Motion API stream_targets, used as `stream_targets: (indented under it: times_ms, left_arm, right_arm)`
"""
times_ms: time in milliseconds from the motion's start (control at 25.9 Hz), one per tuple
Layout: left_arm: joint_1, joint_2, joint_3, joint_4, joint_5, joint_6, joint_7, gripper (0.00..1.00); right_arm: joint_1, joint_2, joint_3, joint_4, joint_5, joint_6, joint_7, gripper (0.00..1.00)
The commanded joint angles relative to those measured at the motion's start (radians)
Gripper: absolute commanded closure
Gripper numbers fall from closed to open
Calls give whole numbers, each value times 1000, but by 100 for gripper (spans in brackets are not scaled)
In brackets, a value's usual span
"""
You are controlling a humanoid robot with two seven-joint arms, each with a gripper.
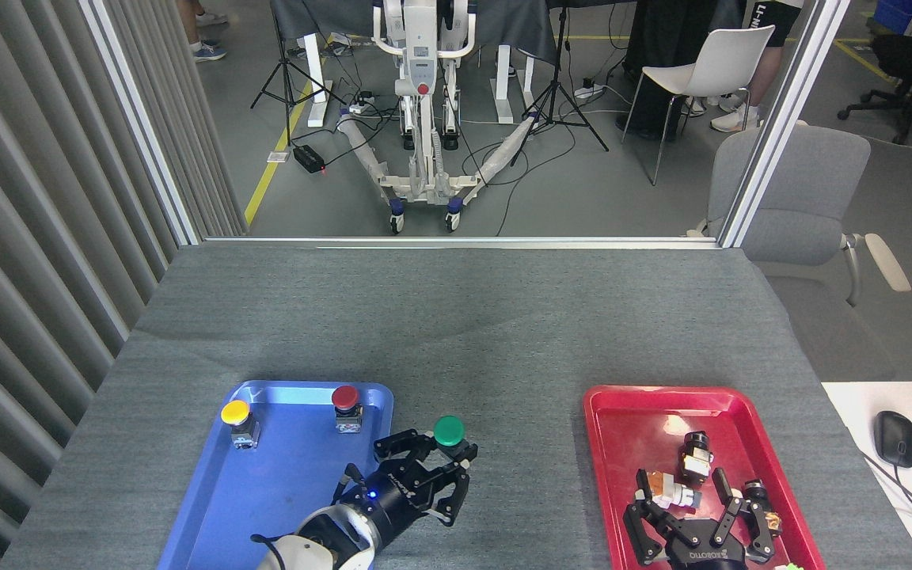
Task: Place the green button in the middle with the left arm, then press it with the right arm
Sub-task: 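Lift the green button and carry it out of the tray toward the table middle, then set the green button on the table and open the left hand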
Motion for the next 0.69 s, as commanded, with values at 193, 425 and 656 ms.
stream_targets:
  times_ms: [193,425,656]
  left_arm:
    - [-46,-116,-64,201,-85,144,13,100]
    - [-45,-116,-68,220,-82,150,13,95]
    - [-45,-116,-87,226,-79,153,32,12]
  right_arm:
    - [0,0,0,-1,0,0,-1,0]
    - [0,0,0,-1,-2,-1,-3,0]
    - [0,0,0,4,0,0,-3,0]
